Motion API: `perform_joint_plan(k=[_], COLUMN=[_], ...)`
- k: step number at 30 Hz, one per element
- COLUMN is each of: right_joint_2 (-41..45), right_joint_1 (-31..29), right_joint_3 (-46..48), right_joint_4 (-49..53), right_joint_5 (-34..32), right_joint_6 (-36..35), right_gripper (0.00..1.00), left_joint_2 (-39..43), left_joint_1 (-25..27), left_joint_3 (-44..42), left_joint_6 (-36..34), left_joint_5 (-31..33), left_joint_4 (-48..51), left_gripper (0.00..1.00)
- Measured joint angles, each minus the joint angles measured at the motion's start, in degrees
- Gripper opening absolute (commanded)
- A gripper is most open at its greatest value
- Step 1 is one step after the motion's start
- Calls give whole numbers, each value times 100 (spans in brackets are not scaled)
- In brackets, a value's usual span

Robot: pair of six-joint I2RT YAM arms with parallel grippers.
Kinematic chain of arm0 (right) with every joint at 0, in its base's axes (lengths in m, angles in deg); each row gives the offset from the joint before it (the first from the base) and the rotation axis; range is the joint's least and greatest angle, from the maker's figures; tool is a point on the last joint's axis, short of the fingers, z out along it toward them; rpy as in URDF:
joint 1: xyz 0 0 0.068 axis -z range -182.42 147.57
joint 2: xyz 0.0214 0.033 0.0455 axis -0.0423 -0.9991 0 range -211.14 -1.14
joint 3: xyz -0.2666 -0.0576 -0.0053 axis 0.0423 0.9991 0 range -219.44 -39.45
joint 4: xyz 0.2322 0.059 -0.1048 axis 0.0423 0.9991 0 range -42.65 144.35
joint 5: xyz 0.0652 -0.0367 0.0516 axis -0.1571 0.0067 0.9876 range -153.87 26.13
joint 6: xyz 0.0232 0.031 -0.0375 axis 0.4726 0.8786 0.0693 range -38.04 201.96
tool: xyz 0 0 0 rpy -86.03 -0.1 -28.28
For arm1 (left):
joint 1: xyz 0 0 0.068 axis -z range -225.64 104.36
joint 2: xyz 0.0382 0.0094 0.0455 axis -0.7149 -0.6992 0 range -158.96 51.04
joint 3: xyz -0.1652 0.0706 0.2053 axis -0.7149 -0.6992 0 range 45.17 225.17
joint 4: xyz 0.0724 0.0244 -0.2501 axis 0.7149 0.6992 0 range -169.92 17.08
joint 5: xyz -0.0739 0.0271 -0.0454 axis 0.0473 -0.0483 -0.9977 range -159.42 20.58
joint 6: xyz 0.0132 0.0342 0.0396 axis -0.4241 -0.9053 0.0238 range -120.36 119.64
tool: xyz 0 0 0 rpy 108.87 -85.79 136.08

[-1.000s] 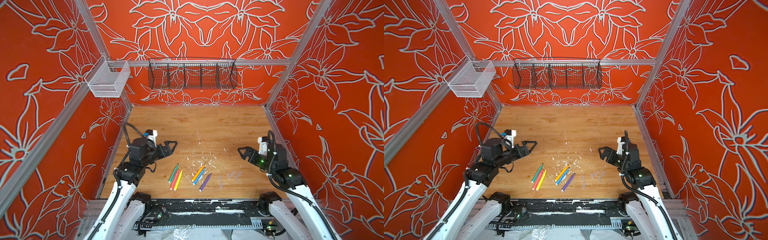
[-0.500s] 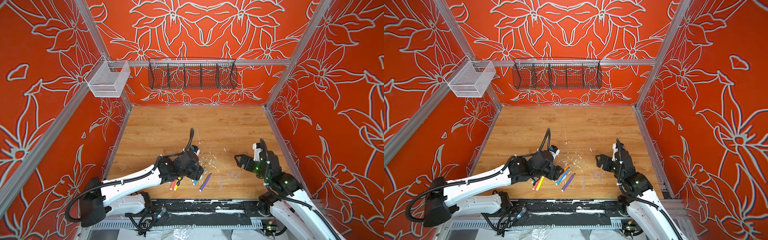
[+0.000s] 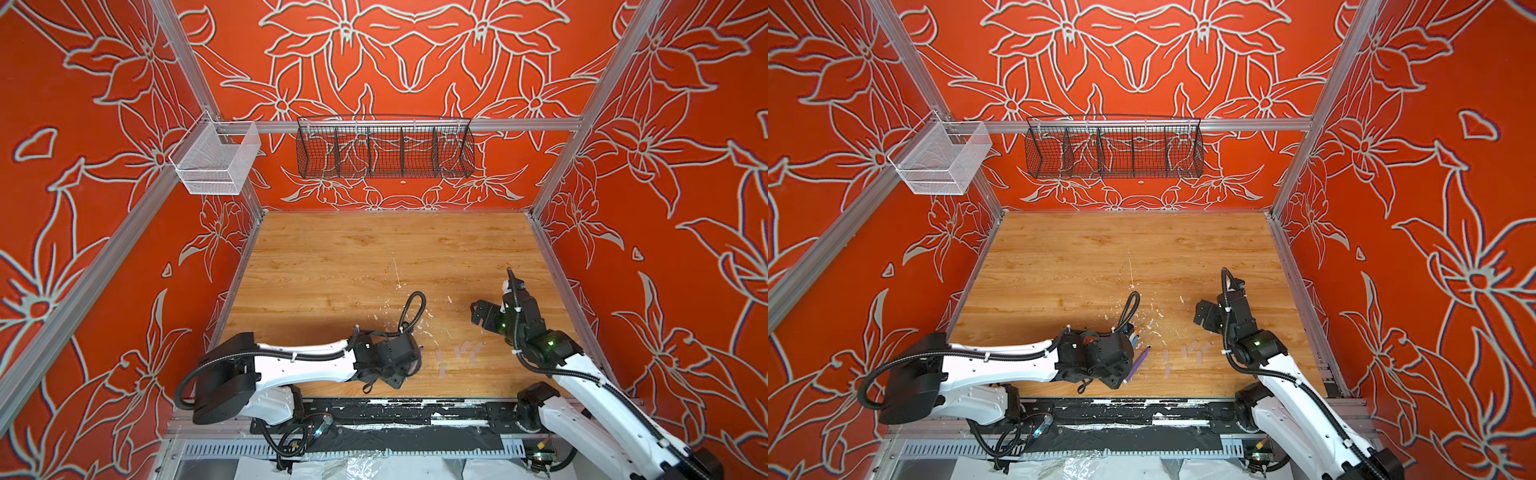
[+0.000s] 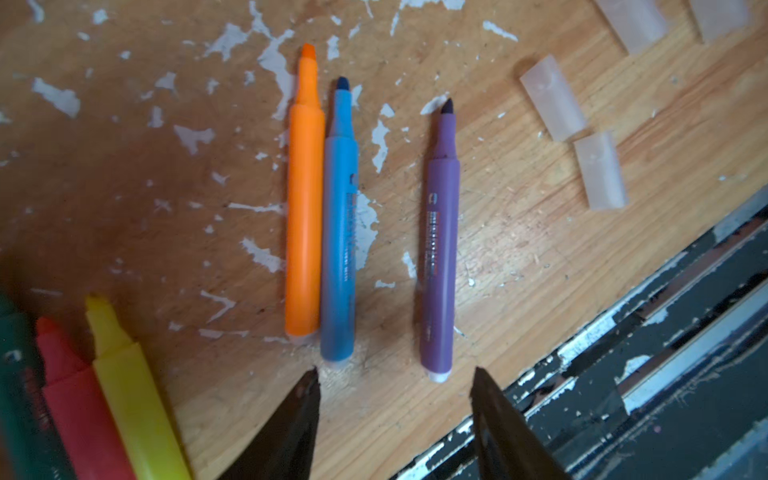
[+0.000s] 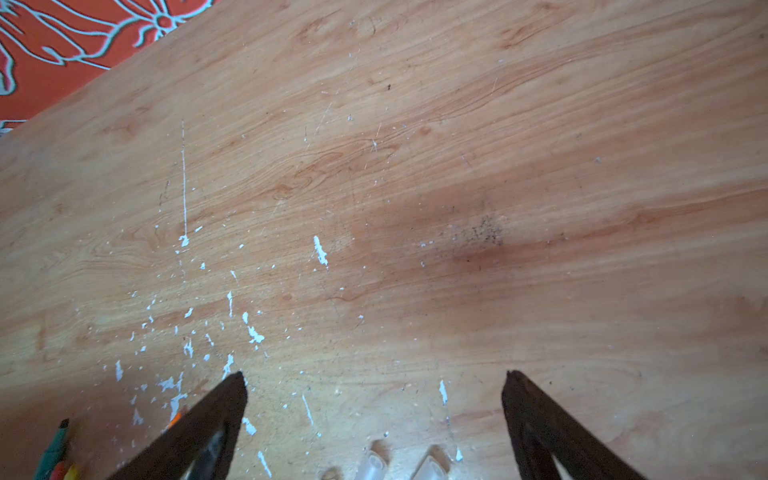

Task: Insert the pens into the pen caps
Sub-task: 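Move the left gripper over the purple marker while the right gripper rises, then close the left gripper on the purple marker's capless end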

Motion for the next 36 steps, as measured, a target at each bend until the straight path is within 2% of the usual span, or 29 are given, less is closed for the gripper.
perform_joint_plan(k=[6,14,20,26,36], right_joint_2=[210,186,691,1040,905], right_joint_1=[2,13,13,13,17], right_joint_3=[472,664,772,852,850], right_joint_4=[-483,-715,-763,-754,-754], right_joint_5=[-339,-658,-750,-758,-616], right_joint_6=[-149,-166,-166,-164,-122], right_gripper=[98,97,98,98,94], left_joint_2=[-833,-1143,-1580,-1633,-1709], left_joint_1=[142,144,144,144,125], left_joint_3=[636,922,992,1034,1097], left_joint_6=[92,155,225,216,133], left_joint_5=[-31,-17,9,-61,-127], left_joint_4=[-24,356,673,643,603], left_gripper=[47,40,34,29,24])
